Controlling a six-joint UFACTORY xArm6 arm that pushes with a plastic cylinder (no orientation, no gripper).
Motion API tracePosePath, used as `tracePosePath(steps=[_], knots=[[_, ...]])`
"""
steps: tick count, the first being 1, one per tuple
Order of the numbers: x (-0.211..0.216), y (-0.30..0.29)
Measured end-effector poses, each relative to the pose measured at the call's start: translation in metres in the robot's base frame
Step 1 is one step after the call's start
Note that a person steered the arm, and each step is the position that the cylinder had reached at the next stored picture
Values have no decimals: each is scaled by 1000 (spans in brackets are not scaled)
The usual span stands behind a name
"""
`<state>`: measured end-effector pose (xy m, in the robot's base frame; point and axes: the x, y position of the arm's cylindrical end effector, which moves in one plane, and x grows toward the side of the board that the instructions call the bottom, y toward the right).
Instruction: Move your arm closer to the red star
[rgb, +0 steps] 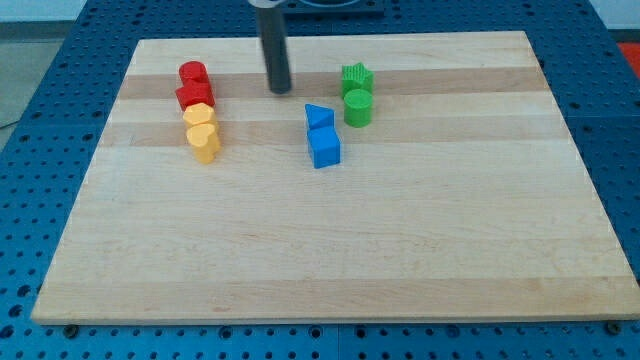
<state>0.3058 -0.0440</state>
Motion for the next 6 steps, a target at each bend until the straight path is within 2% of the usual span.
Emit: tracePosePath(steps=[1,2,3,4,5,6], knots=[[-7,83],[-13,137],[-12,147],[10,58],[20,-60],[42,-120]])
